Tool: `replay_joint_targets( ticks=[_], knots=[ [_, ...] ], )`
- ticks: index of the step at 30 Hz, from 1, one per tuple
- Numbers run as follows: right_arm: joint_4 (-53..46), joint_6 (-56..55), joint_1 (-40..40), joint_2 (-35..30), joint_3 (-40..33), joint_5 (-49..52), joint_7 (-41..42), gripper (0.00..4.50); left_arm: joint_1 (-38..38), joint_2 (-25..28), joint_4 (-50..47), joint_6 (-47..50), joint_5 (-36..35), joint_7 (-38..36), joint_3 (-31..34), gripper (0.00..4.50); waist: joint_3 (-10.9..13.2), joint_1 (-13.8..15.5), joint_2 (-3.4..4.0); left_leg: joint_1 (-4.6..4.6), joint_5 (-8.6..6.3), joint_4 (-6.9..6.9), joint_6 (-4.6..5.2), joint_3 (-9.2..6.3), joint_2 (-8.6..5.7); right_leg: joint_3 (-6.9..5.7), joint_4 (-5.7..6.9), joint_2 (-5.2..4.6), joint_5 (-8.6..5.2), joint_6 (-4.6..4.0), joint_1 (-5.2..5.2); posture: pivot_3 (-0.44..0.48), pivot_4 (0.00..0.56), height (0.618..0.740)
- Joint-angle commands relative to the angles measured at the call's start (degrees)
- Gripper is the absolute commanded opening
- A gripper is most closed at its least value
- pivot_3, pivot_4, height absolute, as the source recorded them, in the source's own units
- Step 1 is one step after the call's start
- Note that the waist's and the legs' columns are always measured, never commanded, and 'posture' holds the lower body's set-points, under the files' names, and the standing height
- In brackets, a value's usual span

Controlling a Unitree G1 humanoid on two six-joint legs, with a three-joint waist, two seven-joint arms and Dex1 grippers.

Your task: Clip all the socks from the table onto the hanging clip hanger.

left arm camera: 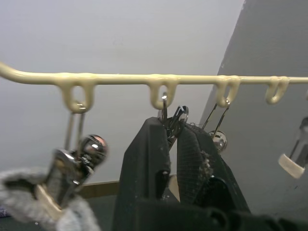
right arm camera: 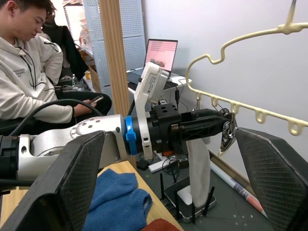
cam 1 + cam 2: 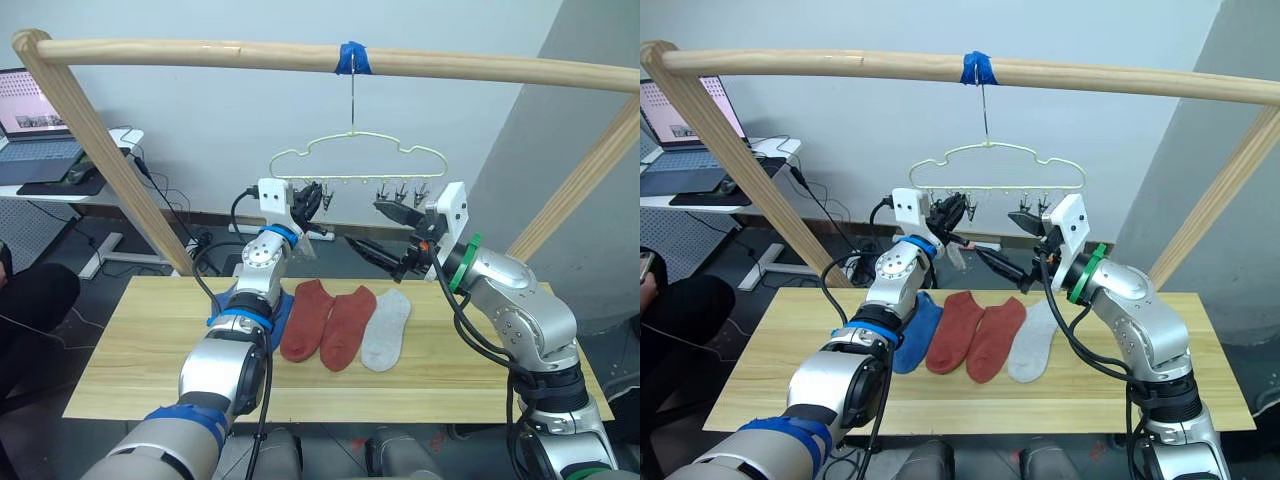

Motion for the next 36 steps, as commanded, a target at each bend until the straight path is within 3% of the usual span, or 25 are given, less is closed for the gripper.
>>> replay_joint_targets(
  ticks=[1, 19, 28, 36],
  knots=[
    [-2.1, -0.5, -0.2, 0.1, 0.0, 0.3, -0.3, 4.5, -1.2, 0.0, -1.4, -1.1, -0.3, -0.4, 0.7, 0.23, 0.0, 0.0, 0.0, 0.0, 0.0, 0.0, 0.0, 0.0, 0.0, 0.0, 0.0, 0.0, 0.0, 0.0, 0.0, -0.056, 0.104, 0.74],
    [0.3, -1.9, 1.3, 0.5, 0.9, -1.0, -0.2, 4.5, 8.7, 0.6, -16.2, 7.0, 0.1, -1.2, -0.4, 0.23, 0.0, 0.0, 0.0, 0.02, 0.01, 0.07, 0.0, -0.09, 0.0, -0.05, 0.08, 0.0, 0.0, 0.0, 0.06, -0.023, 0.106, 0.74],
    [0.2, -1.8, 1.4, 0.5, 0.9, -1.0, -0.2, 4.5, 7.7, 0.6, -15.7, 7.1, 0.2, -0.6, -0.4, 3.05, 0.0, 0.1, 0.0, 0.02, 0.01, 0.08, 0.0, -0.15, -0.01, -0.1, 0.08, 0.0, 0.0, 0.0, 0.08, -0.024, 0.105, 0.74],
    [0.0, -1.7, 1.5, 0.3, 0.6, -1.1, -0.5, 4.5, 6.6, 0.3, -14.4, 6.5, 0.3, -0.4, -0.3, 3.05, 0.0, 0.0, 0.0, 0.02, 0.01, 0.08, 0.0, -0.16, -0.01, -0.1, 0.07, 0.0, 0.0, 0.0, 0.09, -0.035, 0.106, 0.74]
  ],
)
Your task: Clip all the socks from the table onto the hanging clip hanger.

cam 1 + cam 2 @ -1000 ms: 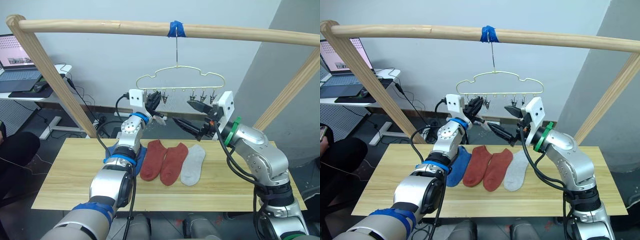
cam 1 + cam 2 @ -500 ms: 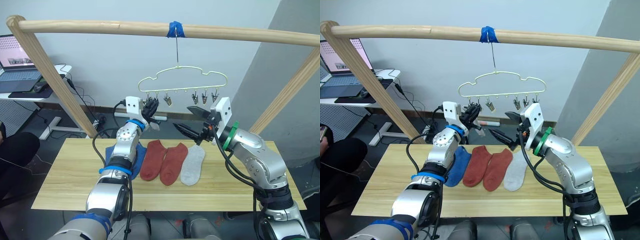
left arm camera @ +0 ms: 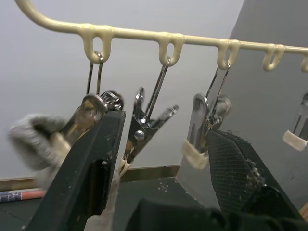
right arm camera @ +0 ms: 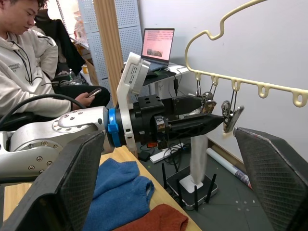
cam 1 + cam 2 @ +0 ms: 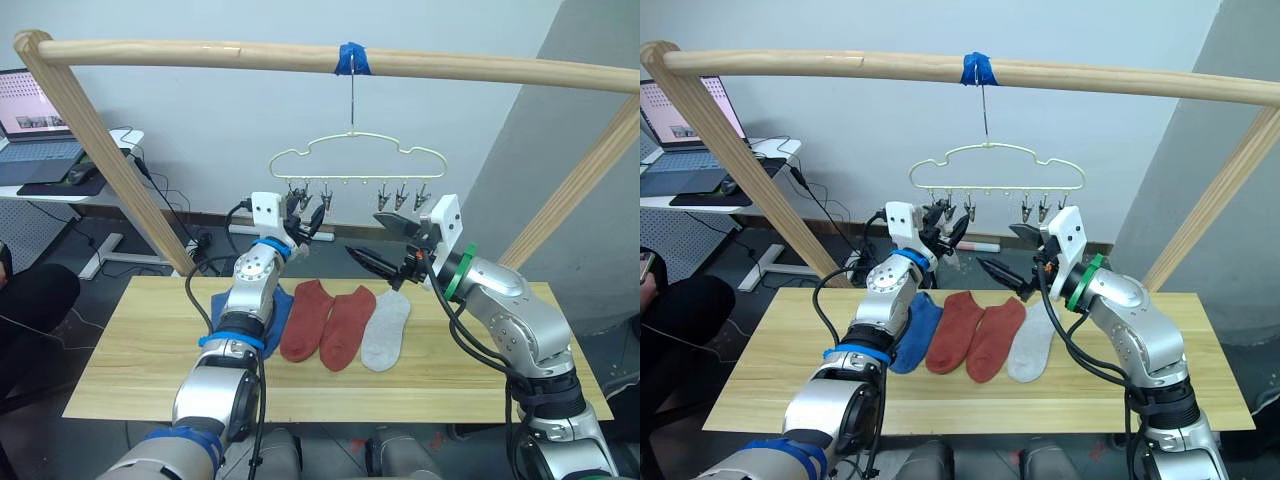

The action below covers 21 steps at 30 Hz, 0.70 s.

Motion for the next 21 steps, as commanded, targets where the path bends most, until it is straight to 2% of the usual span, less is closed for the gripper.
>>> replay_joint_targets(
  ticks=[1, 4, 7, 9, 21],
  knots=[
    [-1.2, -1.3, -0.7, 0.0, -0.6, -0.2, -0.1, 4.5, -1.8, 0.0, -0.6, -1.2, 0.3, 0.6, 0.0, 3.05, 0.0, 0.0, 0.0, 0.0, 0.0, 0.0, 0.0, 0.0, 0.0, -0.01, 0.0, 0.0, 0.0, 0.0, 0.0, -0.035, 0.106, 0.74],
    [-1.4, -1.2, -0.7, 0.0, -0.7, -0.3, -0.2, 4.5, -1.8, 0.0, -0.4, -1.4, 0.2, 0.5, 0.1, 3.05, 0.0, 0.0, 0.0, 0.0, 0.0, 0.0, 0.0, -0.01, 0.0, -0.01, 0.0, 0.0, 0.0, 0.0, 0.0, -0.038, 0.108, 0.74],
    [-1.5, -1.1, -0.6, 0.0, -0.8, -0.3, -0.3, 4.5, -1.8, 0.0, -0.4, -1.7, 0.0, 0.3, 0.2, 2.49, 0.0, 0.0, 0.0, 0.0, 0.0, 0.0, 0.0, -0.01, 0.0, -0.01, 0.0, 0.0, 0.0, 0.0, 0.0, -0.038, 0.108, 0.74],
    [-1.5, -1.1, -0.5, 0.0, -0.8, -0.3, -0.3, 4.5, -1.8, 0.0, -0.5, -1.9, 0.1, 0.7, 0.2, 1.93, 0.0, 0.0, 0.0, 0.0, 0.0, 0.0, 0.0, -0.01, 0.0, -0.01, 0.0, 0.0, 0.0, 0.0, 0.0, -0.039, 0.111, 0.74],
    [-1.2, -1.2, -0.6, 0.1, -0.8, -0.4, -0.5, 4.5, 0.4, -0.8, -2.8, -3.1, 0.8, 1.5, -0.7, 1.93, 0.0, 0.0, 0.0, 0.0, 0.0, 0.0, 0.0, -0.01, 0.0, -0.01, -0.01, 0.0, 0.0, 0.0, 0.0, -0.039, 0.116, 0.74]
  ],
)
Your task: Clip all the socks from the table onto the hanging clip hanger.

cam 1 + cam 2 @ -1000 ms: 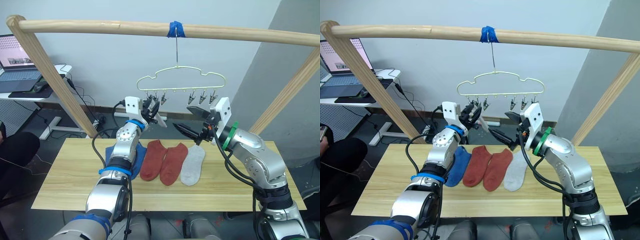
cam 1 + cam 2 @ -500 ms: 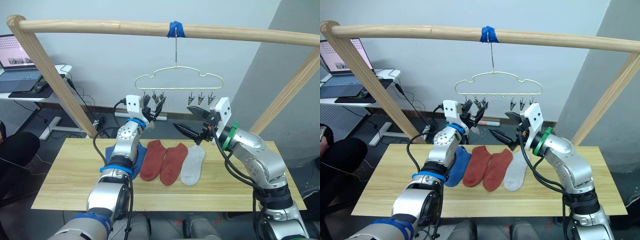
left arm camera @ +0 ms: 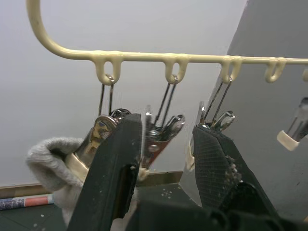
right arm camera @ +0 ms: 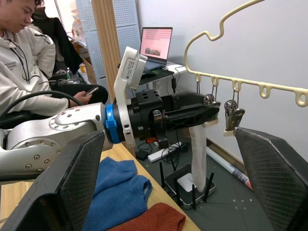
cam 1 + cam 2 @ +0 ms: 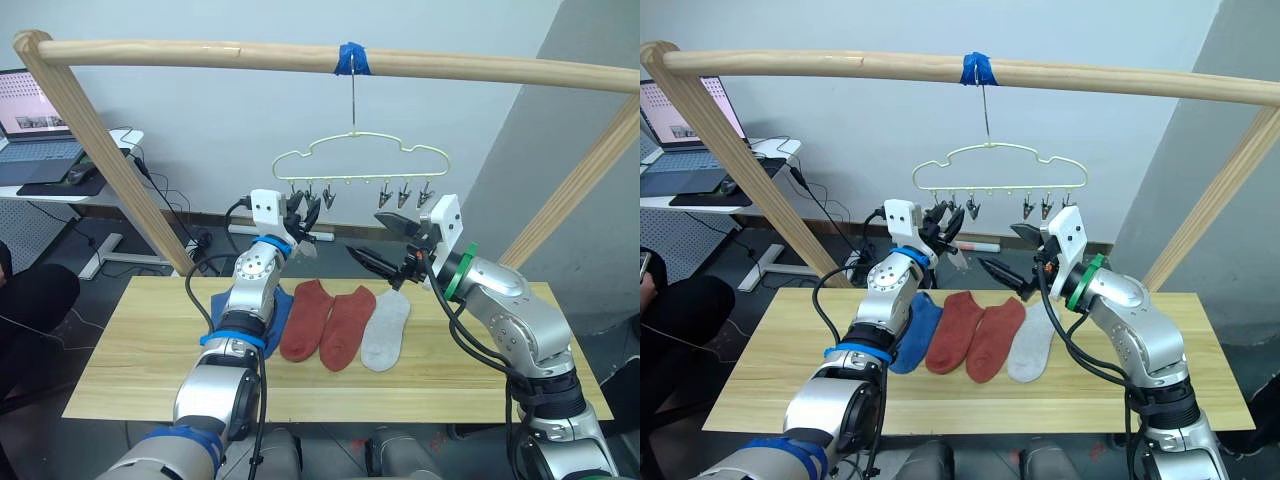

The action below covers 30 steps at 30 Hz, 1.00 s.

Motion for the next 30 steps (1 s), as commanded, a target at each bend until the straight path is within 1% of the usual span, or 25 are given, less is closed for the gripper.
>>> replay_joint_targets(
  ticks=[1, 7, 18, 30],
  knots=[
    [-1.3, -1.2, -0.6, 0.1, -0.8, 0.1, -0.3, 4.5, 0.0, -0.6, -2.5, -1.5, 0.3, 0.5, -0.4, 1.93, 0.0, 0.0, 0.0, 0.0, 0.0, 0.0, 0.0, 0.0, 0.0, 0.0, 0.0, 0.0, 0.0, 0.0, 0.0, -0.039, 0.116, 0.74],
    [-1.2, -1.2, -0.8, 0.0, -0.8, 0.0, -0.3, 4.5, -1.0, -0.7, -1.0, -3.0, 1.0, 2.2, -0.1, 1.93, 0.0, 0.0, 0.0, 0.0, 0.0, 0.0, 0.0, -0.01, 0.0, 0.0, 0.0, 0.0, 0.0, 0.0, 0.01, -0.041, 0.115, 0.74],
    [-1.5, -1.1, -0.6, -0.1, -1.0, 0.0, -0.5, 4.5, -1.7, -1.0, 0.5, -3.4, 1.1, 3.2, -0.1, 1.93, 0.0, 0.0, 0.0, 0.0, 0.0, 0.0, 0.0, -0.01, 0.0, 0.0, -0.01, 0.0, 0.0, 0.0, 0.01, -0.045, 0.115, 0.74],
    [-1.3, -1.1, -0.9, -0.2, -1.2, -0.2, -0.3, 4.5, -5.7, -0.9, 5.2, -5.1, 1.6, 3.8, -0.1, 1.93, 0.0, 0.0, 0.0, 0.0, 0.0, 0.0, 0.0, -0.01, -0.01, -0.01, -0.03, 0.0, 0.0, 0.0, 0.01, -0.054, 0.113, 0.74]
  ],
)
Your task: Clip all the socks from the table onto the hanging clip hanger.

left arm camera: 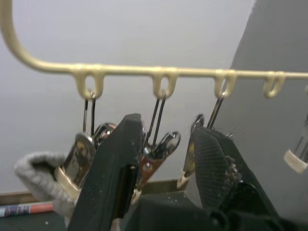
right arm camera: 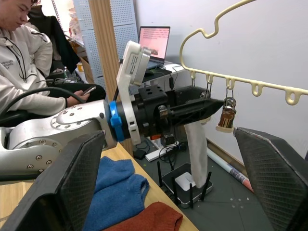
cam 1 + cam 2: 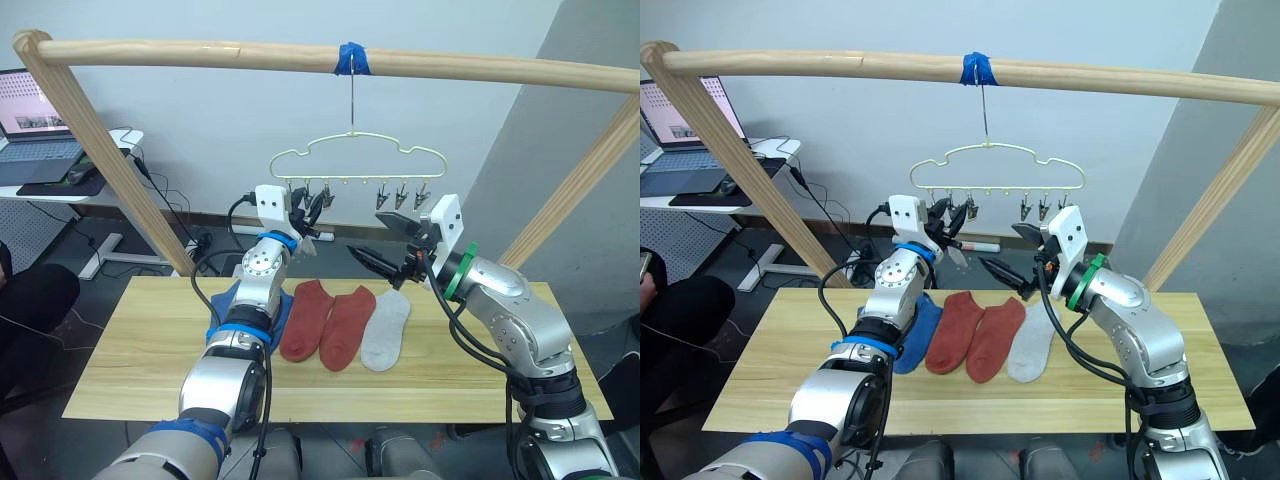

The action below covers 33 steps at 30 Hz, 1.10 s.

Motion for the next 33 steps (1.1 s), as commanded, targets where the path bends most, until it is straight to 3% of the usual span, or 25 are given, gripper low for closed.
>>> replay_joint_targets(
  ticks=[1, 19, 33],
  knots=[
    [-1.3, -1.1, -0.9, -0.2, -1.1, 0.3, -0.1, 4.5, -1.9, 0.0, 0.1, -1.7, 0.4, 0.2, 0.0, 1.93, 0.0, 0.0, 0.0, 0.0, 0.0, 0.0, 0.0, 0.0, 0.0, 0.0, 0.0, 0.0, 0.0, 0.0, 0.0, -0.054, 0.113, 0.74],
    [-1.5, -1.0, -1.0, -0.4, -1.1, 0.3, -0.2, 4.5, -3.2, 0.4, 2.7, -3.0, 1.1, 1.1, 0.5, 1.93, 0.0, 0.0, 0.0, 0.0, 0.0, 0.0, 0.0, -0.01, 0.0, -0.01, -0.01, 0.0, 0.0, 0.0, 0.0, -0.061, 0.105, 0.74],
    [-1.8, -1.0, -0.7, -0.3, -1.1, 0.3, -0.3, 4.5, 4.2, -0.6, -7.0, -2.7, -0.4, -1.0, 0.3, 1.93, 0.0, -0.1, 0.0, 0.0, 0.0, 0.0, 0.0, -0.02, 0.0, -0.02, 0.0, 0.0, 0.0, 0.0, 0.02, -0.061, 0.105, 0.74]
  ],
)
